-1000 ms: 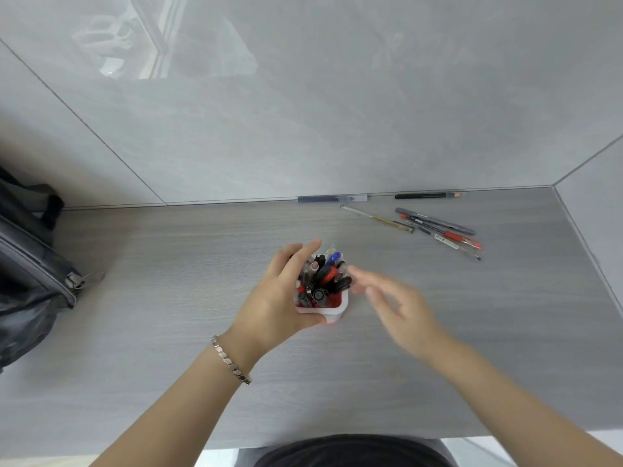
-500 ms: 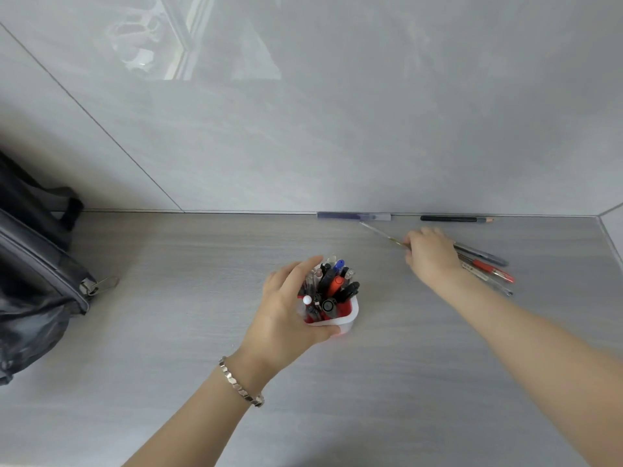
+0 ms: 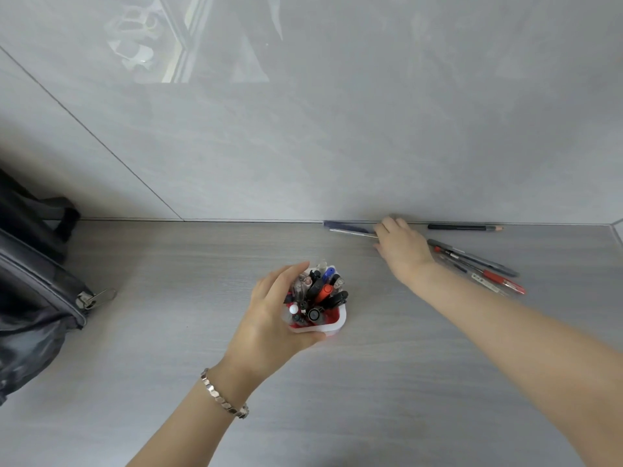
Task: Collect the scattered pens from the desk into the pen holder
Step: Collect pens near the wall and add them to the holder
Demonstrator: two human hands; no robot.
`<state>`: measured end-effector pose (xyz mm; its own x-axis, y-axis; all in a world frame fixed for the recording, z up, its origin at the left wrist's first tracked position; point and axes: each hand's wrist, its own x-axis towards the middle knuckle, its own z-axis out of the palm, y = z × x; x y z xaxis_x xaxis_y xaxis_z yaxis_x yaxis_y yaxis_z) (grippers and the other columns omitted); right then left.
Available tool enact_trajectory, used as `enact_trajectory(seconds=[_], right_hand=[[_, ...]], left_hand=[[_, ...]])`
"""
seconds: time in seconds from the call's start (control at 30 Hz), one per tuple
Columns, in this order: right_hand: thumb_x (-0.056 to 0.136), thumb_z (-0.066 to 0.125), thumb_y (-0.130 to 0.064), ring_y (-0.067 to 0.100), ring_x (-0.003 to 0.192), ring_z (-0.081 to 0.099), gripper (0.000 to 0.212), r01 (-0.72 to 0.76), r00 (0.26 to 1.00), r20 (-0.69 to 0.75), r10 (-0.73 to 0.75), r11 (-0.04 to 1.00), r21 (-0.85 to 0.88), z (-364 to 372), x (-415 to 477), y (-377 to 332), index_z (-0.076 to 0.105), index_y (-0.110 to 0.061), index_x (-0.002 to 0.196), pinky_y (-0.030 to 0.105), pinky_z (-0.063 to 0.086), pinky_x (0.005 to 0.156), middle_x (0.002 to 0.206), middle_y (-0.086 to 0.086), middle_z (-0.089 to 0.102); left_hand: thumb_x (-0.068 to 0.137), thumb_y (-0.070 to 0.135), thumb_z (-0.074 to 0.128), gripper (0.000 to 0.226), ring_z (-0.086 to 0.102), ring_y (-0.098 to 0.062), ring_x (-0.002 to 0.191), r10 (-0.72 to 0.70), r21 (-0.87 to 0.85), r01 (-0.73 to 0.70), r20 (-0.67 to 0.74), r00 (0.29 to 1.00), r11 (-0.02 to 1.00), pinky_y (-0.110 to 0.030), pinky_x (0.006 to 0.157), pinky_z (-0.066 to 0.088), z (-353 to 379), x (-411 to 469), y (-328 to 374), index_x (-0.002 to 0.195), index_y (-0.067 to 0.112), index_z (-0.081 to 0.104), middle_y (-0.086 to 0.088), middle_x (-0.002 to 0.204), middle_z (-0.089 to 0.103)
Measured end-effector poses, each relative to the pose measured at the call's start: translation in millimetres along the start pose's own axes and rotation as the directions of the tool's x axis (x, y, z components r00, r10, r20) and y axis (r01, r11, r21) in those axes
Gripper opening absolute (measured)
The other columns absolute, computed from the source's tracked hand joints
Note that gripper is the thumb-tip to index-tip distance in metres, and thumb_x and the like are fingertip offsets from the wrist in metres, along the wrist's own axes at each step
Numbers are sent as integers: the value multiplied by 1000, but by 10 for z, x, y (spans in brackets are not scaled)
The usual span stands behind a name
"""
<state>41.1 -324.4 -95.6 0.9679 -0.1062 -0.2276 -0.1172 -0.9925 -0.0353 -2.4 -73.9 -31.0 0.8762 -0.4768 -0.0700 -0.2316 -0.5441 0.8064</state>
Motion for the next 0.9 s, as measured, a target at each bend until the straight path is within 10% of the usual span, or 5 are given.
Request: enact_trajectory(seconds=[0.2, 0.5, 0.73, 0.9], right_hand=[[93, 44, -22, 33, 102, 54, 24, -101, 994, 62, 90, 972, 213, -143, -335, -122, 54, -4, 105, 39, 42, 72, 108, 18, 62], [80, 64, -10, -1, 45, 48, 21, -113, 993, 74, 91, 582, 805, -1069, -1643, 88, 67, -25, 65, 7, 34, 45, 46, -13, 62], [68, 62, -37, 29, 67, 62, 14, -104, 994, 44, 98, 762, 639, -1274, -1722, -290, 64, -23, 72, 37, 52, 67, 69, 7, 70], [77, 54, -27, 24, 66, 51, 12, -53, 998, 58, 37, 948, 314, -1203, -1390, -755, 62, -19, 80, 28, 33, 49, 68, 1, 60]], left_hand=[[50, 25, 87, 86, 41, -12, 120, 17, 26, -17, 5, 1000, 1000, 5, 94, 23, 12, -6, -37, 112, 50, 34, 10, 124, 47], [49, 22, 88, 84, 45, -7, 106, -4, 3, 4, -20, 1000, 1000, -1, 83, 31, -1, -25, 4, 113, 43, 38, 21, 110, 46], [49, 17, 87, 83, 46, -9, 108, -15, -11, 15, -14, 1000, 1000, -2, 83, 30, -3, -38, 9, 121, 27, 46, 12, 113, 48], [49, 19, 87, 83, 46, -7, 104, -38, -38, 38, -16, 999, 999, 5, 78, 31, -4, -35, 9, 119, 31, 45, 27, 105, 44]])
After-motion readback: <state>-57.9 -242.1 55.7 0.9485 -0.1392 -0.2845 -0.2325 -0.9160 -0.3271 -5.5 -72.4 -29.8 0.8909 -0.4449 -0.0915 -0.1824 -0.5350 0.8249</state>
